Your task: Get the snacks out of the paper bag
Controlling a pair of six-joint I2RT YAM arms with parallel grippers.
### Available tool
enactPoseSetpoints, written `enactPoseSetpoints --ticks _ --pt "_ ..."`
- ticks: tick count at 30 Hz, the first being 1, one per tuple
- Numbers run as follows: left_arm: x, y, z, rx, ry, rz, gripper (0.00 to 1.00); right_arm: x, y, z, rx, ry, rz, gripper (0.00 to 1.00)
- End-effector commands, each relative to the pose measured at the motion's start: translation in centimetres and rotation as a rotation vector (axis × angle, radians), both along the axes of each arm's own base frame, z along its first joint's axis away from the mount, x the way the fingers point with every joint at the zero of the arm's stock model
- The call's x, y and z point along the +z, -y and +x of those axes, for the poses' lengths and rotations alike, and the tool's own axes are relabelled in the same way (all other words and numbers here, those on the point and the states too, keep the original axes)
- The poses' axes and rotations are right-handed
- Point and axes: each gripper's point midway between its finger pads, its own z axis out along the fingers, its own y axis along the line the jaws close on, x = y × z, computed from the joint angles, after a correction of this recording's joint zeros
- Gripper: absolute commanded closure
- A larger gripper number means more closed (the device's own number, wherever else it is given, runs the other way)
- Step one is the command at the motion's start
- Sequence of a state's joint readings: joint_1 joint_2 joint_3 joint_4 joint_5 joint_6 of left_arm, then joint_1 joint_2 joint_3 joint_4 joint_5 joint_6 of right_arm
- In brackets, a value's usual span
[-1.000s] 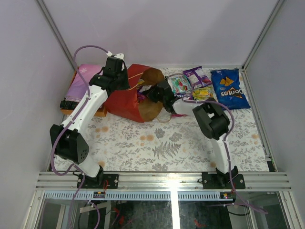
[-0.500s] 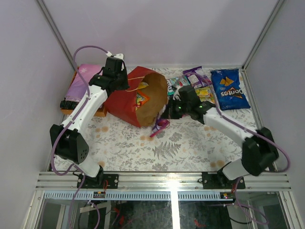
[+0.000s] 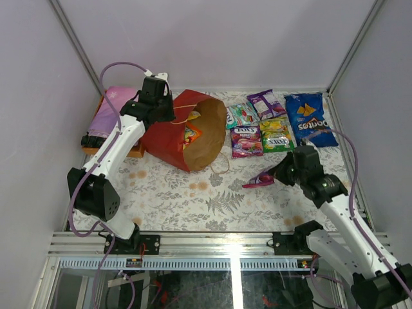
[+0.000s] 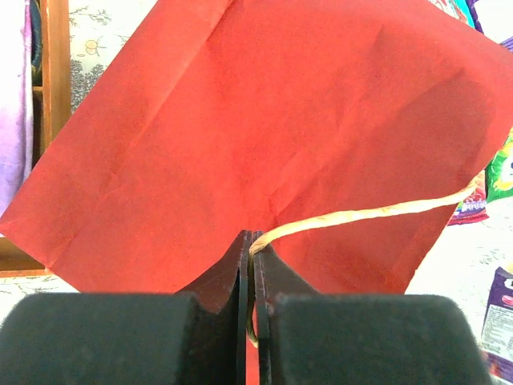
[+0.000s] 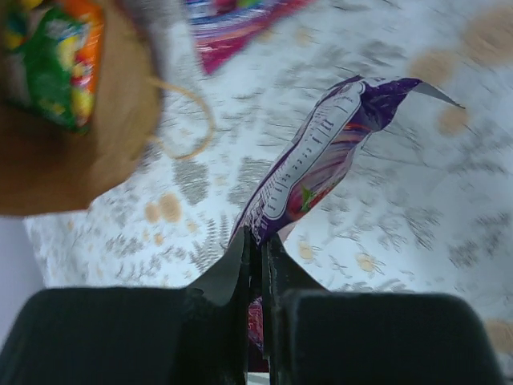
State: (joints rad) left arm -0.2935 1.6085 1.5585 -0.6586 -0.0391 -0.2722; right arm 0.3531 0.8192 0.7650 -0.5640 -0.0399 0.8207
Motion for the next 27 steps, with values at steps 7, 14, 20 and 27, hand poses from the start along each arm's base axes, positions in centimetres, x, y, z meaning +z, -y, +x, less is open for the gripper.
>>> enactPoseSetpoints --ticks 7,14,20,27 --pt "1.5 0.8 -0.2 -0.039 0.038 -0.056 1.00 -5.6 7.2 0.4 -0.586 0.008 0.044 1.00" --pt "1.9 1.3 -0.4 -0.058 0.040 -0.078 1.00 -9.5 9.4 0.4 -0.743 -0.109 0.102 1.00" --pt "2.2 1.3 -0.6 -0.067 0.049 -0.084 1.00 -10.0 11.9 1.6 -0.847 -0.090 0.135 1.00" --pt "2.4 1.4 -0.6 -0.074 0.053 -0.084 1.00 -9.2 16.6 2.8 -0.965 -0.064 0.126 1.00"
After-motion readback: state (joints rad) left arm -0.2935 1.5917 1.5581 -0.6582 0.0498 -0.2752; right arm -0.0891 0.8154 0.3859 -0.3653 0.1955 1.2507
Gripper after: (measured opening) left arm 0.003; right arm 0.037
